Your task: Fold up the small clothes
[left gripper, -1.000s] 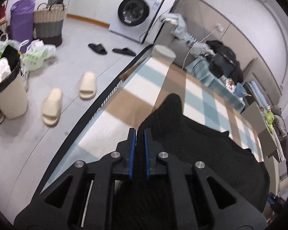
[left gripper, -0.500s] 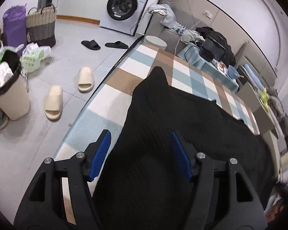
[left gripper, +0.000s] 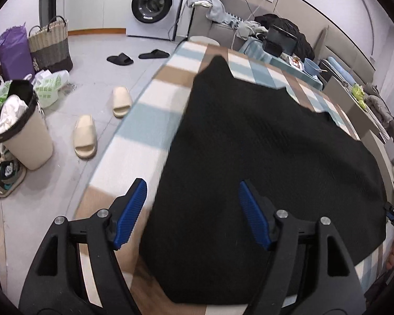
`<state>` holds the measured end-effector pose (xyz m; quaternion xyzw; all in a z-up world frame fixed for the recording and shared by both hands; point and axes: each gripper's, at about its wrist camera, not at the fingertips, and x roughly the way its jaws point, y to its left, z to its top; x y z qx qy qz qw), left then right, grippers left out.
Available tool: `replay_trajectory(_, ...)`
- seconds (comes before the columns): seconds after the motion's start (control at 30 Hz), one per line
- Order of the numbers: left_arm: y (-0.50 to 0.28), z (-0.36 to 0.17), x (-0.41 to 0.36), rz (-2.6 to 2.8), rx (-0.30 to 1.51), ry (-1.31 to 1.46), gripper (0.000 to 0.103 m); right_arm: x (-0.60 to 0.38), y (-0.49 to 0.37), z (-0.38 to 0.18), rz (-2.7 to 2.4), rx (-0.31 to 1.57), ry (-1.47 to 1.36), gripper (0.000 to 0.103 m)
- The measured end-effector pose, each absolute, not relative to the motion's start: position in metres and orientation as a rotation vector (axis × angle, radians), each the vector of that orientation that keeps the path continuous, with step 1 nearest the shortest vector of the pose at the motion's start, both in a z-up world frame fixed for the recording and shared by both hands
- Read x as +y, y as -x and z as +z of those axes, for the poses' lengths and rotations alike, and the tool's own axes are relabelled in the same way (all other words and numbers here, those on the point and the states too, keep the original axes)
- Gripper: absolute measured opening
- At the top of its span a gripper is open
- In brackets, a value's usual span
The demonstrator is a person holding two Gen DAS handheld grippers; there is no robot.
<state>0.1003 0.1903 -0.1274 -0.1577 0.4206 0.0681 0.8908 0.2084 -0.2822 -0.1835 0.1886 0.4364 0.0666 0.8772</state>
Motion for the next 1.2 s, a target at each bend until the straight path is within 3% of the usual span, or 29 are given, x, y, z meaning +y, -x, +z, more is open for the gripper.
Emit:
replay_trajectory(0.07, -0.093, -0.133, 0.19, 0.129, 0.884, 0.336, 0.065, -0.283, -0.204, -0.188, 0.153, 0.91, -0.403, 0.045)
replay_trajectory(0.13, -0.086, -0.135, 0.185, 0.121, 0.877, 0.312, 0.034, -0.282, -0.205, -0.19, 0.176, 0.904, -0.412, 0.044)
replay_trajectory(0.17, -0.086, -0.135, 0.182, 0.12, 0.878, 0.294, 0.011, -0.28, -0.205, -0.19, 0.198, 0.898, -0.41, 0.042)
replay_trajectory(0.2, -0.084, -0.134, 0.18, 0.109, 0.87, 0.284, 0.0, -0.277, -0.206, -0.189, 0.204, 0.894, -0.403, 0.033)
replay_trajectory(0.3, -0.071, -0.127, 0.179, 0.105, 0.829, 0.278, 0.0, -0.268, -0.21, -0.187, 0.212, 0.89, -0.348, 0.006)
replay_trajectory(0.5, -0.041, -0.119, 0.182, 0.094, 0.814, 0.272, 0.001, -0.276, -0.203, -0.19, 0.135, 0.886, -0.322, 0.003)
replay_trajectory(0.57, -0.034, -0.119, 0.186, 0.094, 0.813, 0.3, 0.001, -0.275, -0.201, -0.186, 0.132, 0.861, -0.322, 0.01)
replay_trajectory(0.63, -0.028, -0.118, 0.191, 0.106, 0.814, 0.337, 0.01, -0.274, -0.197, -0.179, 0.128, 0.853, -0.312, 0.019)
replay_trajectory(0.67, -0.024, -0.117, 0.194, 0.109, 0.811, 0.361, 0.024, -0.274, -0.192, -0.174, 0.136, 0.839, -0.318, 0.023)
replay_trajectory(0.7, -0.019, -0.116, 0.198, 0.116, 0.801, 0.385, 0.045, -0.274, -0.187, -0.17, 0.142, 0.827, -0.319, 0.03)
replay_trajectory(0.77, -0.011, -0.113, 0.201, 0.134, 0.773, 0.406, 0.062, -0.27, -0.179, -0.164, 0.151, 0.818, -0.297, 0.045)
replay_trajectory(1.1, 0.009, -0.092, 0.168, 0.028, 0.756, 0.339, 0.065, -0.256, -0.139, -0.15, 0.241, 0.842, -0.266, 0.047)
replay_trajectory(1.2, 0.012, -0.086, 0.158, 0.012, 0.747, 0.326, 0.065, -0.241, -0.135, -0.147, 0.266, 0.838, -0.237, 0.055)
